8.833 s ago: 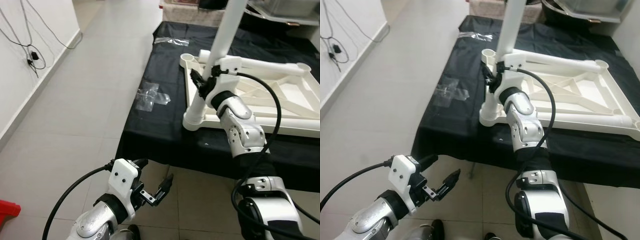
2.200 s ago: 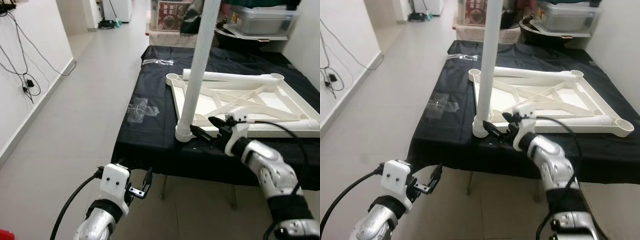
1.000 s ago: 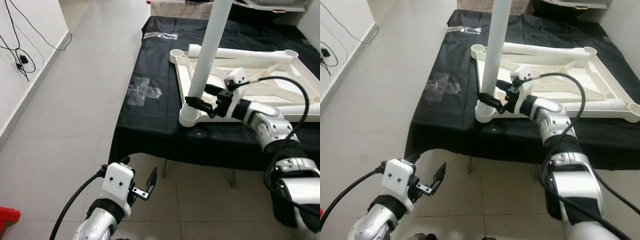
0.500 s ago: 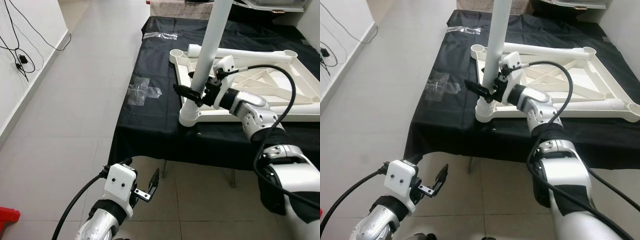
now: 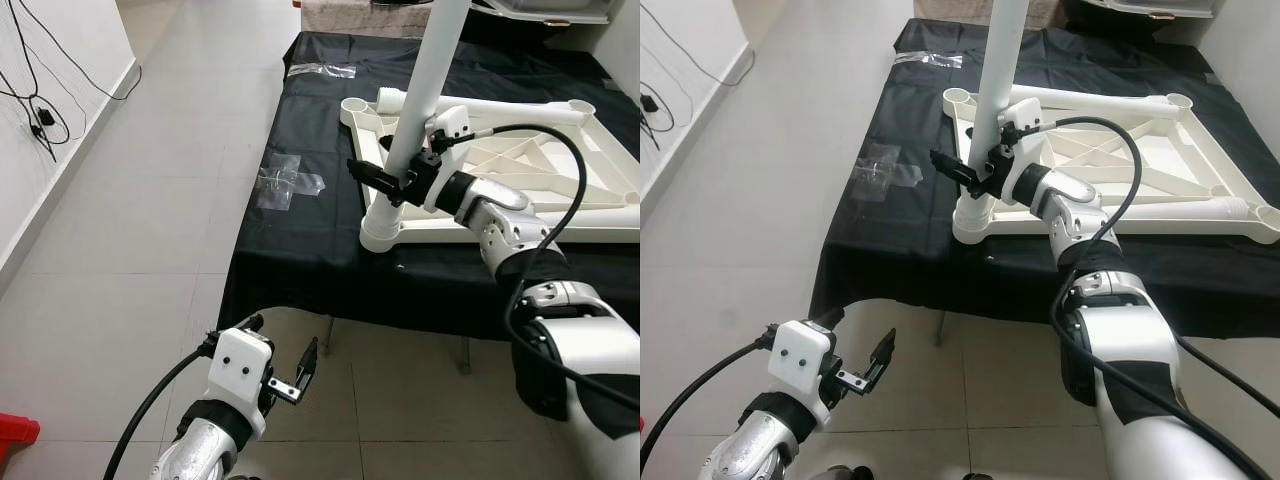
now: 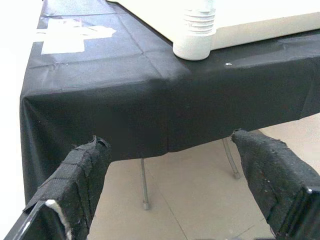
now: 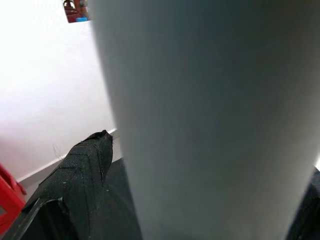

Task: Building children table

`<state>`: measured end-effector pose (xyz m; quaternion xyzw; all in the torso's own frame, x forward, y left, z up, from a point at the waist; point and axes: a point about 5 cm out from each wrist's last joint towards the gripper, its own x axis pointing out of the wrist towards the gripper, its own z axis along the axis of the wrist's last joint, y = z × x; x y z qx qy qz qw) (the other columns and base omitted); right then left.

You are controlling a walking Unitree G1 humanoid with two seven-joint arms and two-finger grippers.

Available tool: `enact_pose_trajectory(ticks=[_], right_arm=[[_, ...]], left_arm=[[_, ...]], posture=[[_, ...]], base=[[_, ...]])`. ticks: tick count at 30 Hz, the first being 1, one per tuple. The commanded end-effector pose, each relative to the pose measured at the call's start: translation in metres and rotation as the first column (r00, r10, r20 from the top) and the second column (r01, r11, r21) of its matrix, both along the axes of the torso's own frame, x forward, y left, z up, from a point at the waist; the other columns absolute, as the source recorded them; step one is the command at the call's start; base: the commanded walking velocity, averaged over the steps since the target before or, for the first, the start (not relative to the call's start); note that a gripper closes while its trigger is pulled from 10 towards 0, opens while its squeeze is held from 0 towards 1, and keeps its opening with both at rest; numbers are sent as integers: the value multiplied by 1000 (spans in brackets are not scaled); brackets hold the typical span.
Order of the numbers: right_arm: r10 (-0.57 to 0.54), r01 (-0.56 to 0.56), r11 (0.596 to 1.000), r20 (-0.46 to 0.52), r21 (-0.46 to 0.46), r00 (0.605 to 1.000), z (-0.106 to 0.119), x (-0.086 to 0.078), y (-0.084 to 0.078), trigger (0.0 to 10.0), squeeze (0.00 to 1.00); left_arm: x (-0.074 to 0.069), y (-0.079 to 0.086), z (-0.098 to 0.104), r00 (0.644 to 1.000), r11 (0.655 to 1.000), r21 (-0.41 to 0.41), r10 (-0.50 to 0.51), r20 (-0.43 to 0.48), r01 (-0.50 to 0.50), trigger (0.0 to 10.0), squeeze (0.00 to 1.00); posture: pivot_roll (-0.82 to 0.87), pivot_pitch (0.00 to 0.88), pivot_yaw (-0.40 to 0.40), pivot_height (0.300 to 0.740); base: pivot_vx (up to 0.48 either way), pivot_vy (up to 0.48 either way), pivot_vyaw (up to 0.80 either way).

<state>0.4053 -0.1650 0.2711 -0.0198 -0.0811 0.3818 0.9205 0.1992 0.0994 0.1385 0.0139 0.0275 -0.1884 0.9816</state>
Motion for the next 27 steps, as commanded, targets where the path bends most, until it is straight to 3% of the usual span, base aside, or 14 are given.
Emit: enact_pose_trajectory(ticks=[1, 7, 8, 9, 10, 23, 27], right_arm=[[-7, 7, 1000, 14, -2, 1000, 3, 1, 1, 10000, 0], [-18, 19, 1000, 17, -8, 1000, 4, 2, 0, 10000, 0], [-19, 19, 1000, 16, -6, 1000, 4, 2, 0, 4157, 0], [-18, 18, 1000, 15, -3, 1000, 4, 2, 0, 2549, 0], [-17, 17, 1000, 14, 0, 1000, 4, 2, 0, 0, 0], [-15, 15, 1000, -2, -1, 1000, -9, 1, 4, 0, 0], [-69, 69, 997, -10, 17, 998, -19, 1, 5, 0, 0]], left_arm=[[-2, -1, -3, 1000, 1000, 11, -2, -17, 2, 10000, 0], [-1, 0, -3, 1000, 1000, 12, 0, -18, 0, 10000, 0], [-1, -1, -3, 1000, 1000, 13, 0, -17, 0, 10000, 0], [-1, -1, -3, 1000, 1000, 14, 0, -17, 0, 10000, 0], [-1, 0, -3, 1000, 1000, 14, 0, -16, 0, 10000, 0], [0, 0, -2, 1000, 1000, 18, 0, -14, 0, 10000, 0], [0, 1, -3, 1000, 1000, 18, 0, -14, 0, 10000, 0]], posture=[[99, 202, -79, 740], [99, 205, -78, 740], [99, 205, -78, 740], [99, 205, -78, 740], [97, 205, -77, 740], [96, 209, -72, 740], [95, 206, -69, 740]], base=[[0, 0, 0], [0, 0, 0], [0, 0, 0], [0, 0, 0], [0, 0, 0], [0, 0, 0], [0, 0, 0]])
